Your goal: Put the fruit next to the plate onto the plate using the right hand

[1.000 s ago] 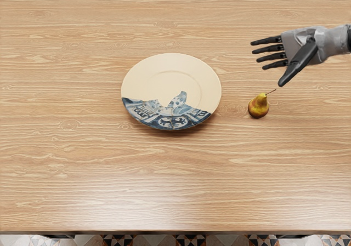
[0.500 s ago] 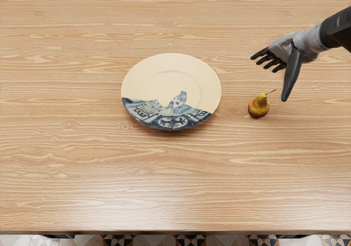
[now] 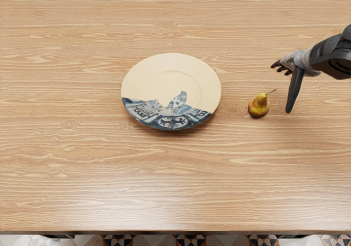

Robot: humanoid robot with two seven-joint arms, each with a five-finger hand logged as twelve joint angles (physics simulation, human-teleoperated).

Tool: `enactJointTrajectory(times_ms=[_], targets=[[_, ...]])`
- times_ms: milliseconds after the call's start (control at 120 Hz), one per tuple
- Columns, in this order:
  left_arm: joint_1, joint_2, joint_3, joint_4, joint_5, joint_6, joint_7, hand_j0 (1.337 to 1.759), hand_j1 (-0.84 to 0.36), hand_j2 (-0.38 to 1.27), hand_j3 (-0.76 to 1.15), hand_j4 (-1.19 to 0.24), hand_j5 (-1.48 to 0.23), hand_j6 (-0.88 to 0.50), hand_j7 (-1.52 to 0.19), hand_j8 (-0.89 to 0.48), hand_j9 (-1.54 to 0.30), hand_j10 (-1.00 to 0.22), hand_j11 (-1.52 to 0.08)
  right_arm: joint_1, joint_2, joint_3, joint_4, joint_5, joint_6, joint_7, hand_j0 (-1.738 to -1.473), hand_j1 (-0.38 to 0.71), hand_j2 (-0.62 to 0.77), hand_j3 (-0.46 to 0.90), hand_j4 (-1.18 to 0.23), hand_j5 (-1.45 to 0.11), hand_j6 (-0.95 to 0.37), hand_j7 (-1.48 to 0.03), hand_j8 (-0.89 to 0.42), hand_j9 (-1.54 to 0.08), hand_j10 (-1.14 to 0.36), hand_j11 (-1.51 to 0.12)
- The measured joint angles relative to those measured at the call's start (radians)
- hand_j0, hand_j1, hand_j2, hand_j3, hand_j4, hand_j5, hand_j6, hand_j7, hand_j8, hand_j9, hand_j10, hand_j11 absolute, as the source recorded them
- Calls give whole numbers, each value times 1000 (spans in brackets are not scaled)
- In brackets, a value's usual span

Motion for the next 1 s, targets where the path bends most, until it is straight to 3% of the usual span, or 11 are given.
enactJointTrajectory(times_ms=[375, 650, 1000], targets=[[0, 0, -1, 0, 0, 1, 0, 1658, 337, 2, 0, -10, -13, -10, -13, -10, -13, -10, -13, -87, 48, 0, 4, -90, -168, 0, -1658, -348, 0, 0, -4, -2, -5, -1, -4, -2, -3, -2], [0, 0, -2, 0, 0, 0, 0, 1658, 337, 2, 0, -10, -13, -10, -13, -10, -13, -10, -13, -98, 78, 0, 4, -126, -240, 0, -1658, -338, -1, 0, -12, -13, -14, -13, -13, -13, -12, -13], [0, 0, 0, 0, 0, 0, 0, 1658, 337, 2, 0, -10, -13, -10, -13, -10, -13, -10, -13, -101, 108, -7, 43, -162, -259, 0, -1658, -245, -14, 0, -105, -122, -110, -118, -109, -120, -108, -119]])
